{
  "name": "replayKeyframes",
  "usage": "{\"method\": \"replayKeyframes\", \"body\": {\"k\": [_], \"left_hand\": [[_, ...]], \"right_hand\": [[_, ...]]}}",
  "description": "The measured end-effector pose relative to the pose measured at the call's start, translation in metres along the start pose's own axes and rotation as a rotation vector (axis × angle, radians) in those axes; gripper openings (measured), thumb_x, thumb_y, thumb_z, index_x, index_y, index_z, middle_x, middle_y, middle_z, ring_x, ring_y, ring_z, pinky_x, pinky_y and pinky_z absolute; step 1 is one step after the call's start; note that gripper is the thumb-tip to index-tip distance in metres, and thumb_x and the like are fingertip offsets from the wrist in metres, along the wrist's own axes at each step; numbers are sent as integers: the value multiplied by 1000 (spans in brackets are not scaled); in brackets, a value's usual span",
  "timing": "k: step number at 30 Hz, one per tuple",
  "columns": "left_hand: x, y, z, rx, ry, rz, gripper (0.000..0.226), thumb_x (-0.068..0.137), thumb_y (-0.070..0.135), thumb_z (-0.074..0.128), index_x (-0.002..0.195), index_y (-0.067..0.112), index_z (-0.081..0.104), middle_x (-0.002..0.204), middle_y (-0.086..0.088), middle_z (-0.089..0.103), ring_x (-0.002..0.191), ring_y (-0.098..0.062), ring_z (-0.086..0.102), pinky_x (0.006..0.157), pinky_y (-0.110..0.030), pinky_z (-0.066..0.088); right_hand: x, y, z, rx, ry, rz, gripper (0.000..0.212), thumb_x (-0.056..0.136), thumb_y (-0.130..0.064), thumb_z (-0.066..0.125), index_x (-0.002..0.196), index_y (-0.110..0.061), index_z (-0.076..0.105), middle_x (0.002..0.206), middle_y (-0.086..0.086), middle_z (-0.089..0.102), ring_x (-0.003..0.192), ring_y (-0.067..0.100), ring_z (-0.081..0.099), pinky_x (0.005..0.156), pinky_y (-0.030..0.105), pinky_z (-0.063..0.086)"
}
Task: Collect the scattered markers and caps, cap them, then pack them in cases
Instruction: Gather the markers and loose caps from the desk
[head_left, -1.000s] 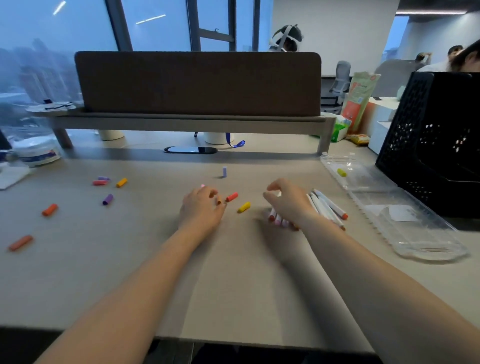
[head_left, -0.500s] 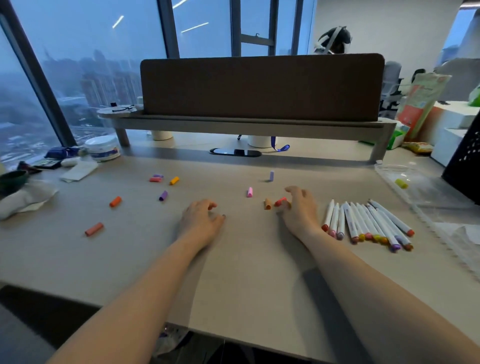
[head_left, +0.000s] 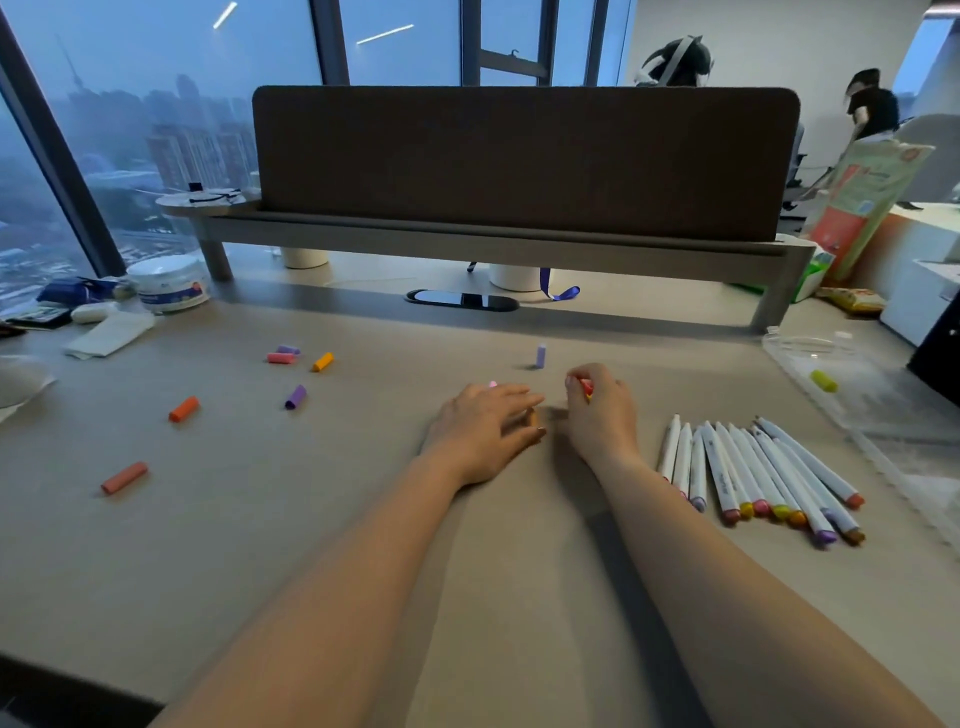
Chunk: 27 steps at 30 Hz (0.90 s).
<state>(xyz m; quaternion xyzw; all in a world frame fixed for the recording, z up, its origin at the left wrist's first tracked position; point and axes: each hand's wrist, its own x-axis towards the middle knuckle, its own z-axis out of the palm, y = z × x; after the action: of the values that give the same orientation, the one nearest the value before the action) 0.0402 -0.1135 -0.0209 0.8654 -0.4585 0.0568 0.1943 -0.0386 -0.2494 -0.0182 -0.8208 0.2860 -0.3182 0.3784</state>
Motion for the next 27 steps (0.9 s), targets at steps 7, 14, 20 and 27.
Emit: {"method": "replayKeyframes", "body": {"k": [7,14,20,27], "left_hand": [[8,-7,8,-247,187,25,28,90,31,59,115,20,62,113,1,62,104,-16,54,92,-29,45],[20,-18,-4,-747,423,-532,23,95,14,35,105,13,57,117,-12,56,102,-24,55,89,-33,44],[36,-12,6,-140,183,-516,42,84,58,53,101,20,49,112,-3,53,100,-27,56,83,-35,44],[32,-7,0,45,149,-484,38,99,40,36,117,9,49,122,-13,53,107,-34,54,83,-38,41]], "right_hand": [[20,-15,1,784,108,323,15,99,-21,45,108,-16,57,87,0,56,74,11,50,68,24,44],[48,-22,17,979,97,541,23,97,-36,45,93,-15,55,79,2,54,66,14,46,56,26,39],[65,-16,45,122,32,202,38,91,-31,64,120,-11,50,102,0,49,95,19,47,84,30,39],[67,-18,48,9,-23,90,20,97,-26,53,107,-9,56,98,7,58,87,20,49,73,29,36]]}}
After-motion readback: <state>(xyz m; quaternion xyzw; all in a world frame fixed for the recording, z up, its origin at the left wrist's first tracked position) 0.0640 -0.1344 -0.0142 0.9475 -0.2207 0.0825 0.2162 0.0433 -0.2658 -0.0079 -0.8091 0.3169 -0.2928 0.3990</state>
